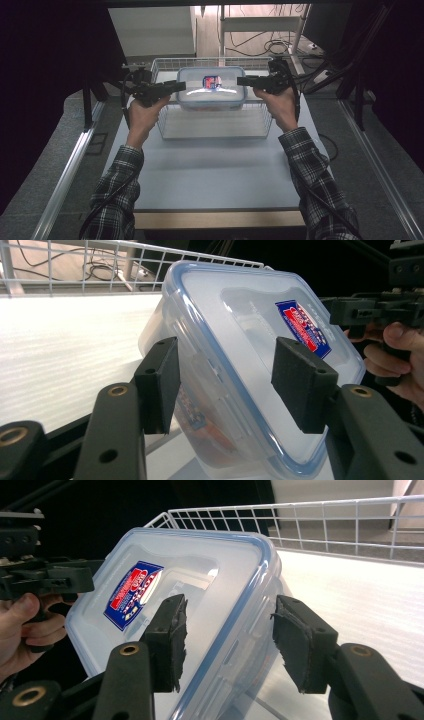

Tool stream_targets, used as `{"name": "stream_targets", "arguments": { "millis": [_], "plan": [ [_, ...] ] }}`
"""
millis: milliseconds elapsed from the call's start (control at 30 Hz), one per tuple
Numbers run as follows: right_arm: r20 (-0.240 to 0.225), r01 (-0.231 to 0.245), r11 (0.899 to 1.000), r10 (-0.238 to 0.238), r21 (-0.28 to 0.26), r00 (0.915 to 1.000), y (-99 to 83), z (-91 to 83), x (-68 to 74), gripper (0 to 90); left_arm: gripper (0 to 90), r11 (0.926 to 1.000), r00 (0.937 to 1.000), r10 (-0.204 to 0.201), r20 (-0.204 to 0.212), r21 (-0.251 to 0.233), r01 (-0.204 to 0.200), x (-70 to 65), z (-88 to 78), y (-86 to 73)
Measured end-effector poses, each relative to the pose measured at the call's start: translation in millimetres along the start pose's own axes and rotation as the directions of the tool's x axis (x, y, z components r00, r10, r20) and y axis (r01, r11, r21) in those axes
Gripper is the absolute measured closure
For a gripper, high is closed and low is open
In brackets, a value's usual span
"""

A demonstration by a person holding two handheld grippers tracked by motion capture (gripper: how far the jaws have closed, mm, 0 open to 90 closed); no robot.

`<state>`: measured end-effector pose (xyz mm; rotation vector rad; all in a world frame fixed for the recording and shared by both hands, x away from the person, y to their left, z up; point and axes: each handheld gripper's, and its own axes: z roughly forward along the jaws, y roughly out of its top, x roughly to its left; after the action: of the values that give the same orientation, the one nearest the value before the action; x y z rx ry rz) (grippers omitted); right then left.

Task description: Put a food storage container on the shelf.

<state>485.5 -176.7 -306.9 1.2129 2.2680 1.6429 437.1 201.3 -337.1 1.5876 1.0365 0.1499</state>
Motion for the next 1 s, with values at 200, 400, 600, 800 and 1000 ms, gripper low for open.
{"name": "stream_targets", "arguments": {
  "millis": [200,400,600,800,1000],
  "plan": [
    [0.082,0.020,1.000,-0.019,-0.011,0.9965,4.1,2.0,5.2,53.5,45.3,0.9999,0.9976,0.013,-0.068,-0.004,-0.013,-3.9,3.9,6.8],
    [0.108,0.029,0.999,-0.027,-0.018,0.9938,6.4,4.7,4.9,56.1,45.9,0.9982,0.9862,0.059,-0.155,0.014,-0.058,-10.6,8.7,15.4],
    [0.120,0.094,0.995,-0.089,-0.035,0.9887,6.4,-2.1,9.8,66.9,48.7,0.9967,0.9815,0.080,-0.174,0.026,-0.077,-13.6,8.9,18.3],
    [0.066,0.165,0.983,-0.160,-0.077,0.9850,3.4,-26.0,26.1,82.6,60.0,0.9896,0.9761,0.137,-0.169,-0.021,-0.142,-28.8,-5.9,24.0],
    [0.039,0.261,0.964,-0.260,-0.053,0.9649,-17.6,-45.6,44.3,89.4,80.7,0.9822,0.9809,0.177,-0.081,-0.049,-0.181,-51.0,-32.4,-1.1]
  ]
}}
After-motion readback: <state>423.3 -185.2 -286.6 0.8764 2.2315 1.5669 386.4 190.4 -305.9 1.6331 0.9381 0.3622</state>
